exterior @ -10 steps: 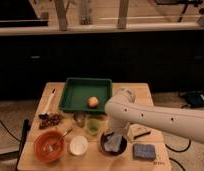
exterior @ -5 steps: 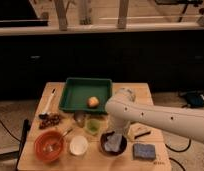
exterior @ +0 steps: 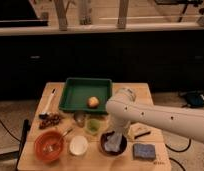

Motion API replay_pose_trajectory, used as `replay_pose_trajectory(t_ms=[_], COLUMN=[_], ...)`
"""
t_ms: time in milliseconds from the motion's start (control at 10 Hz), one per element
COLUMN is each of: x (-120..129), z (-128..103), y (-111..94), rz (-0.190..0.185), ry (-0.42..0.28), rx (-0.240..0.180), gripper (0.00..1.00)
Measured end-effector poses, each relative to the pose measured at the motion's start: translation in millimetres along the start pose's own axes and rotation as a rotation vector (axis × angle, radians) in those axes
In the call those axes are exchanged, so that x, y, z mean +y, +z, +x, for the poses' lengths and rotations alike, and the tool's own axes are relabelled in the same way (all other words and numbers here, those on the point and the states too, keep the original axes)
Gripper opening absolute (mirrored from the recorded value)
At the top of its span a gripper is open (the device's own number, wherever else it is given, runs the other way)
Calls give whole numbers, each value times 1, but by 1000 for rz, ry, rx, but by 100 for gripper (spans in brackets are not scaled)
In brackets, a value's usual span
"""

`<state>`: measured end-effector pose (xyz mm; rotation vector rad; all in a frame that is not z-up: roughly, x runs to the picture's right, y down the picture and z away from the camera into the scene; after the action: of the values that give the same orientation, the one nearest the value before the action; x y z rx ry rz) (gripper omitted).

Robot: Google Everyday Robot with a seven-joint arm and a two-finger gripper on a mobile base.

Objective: Place towel in purple bowl

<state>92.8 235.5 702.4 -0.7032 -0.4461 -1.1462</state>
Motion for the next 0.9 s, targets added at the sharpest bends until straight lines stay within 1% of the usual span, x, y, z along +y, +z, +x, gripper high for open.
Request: replay_pose_trajectory(t_ms=[900], x=[1], z=[1], y=[1], rz=[-3], ry=[-7], rx=[-1], gripper=[80])
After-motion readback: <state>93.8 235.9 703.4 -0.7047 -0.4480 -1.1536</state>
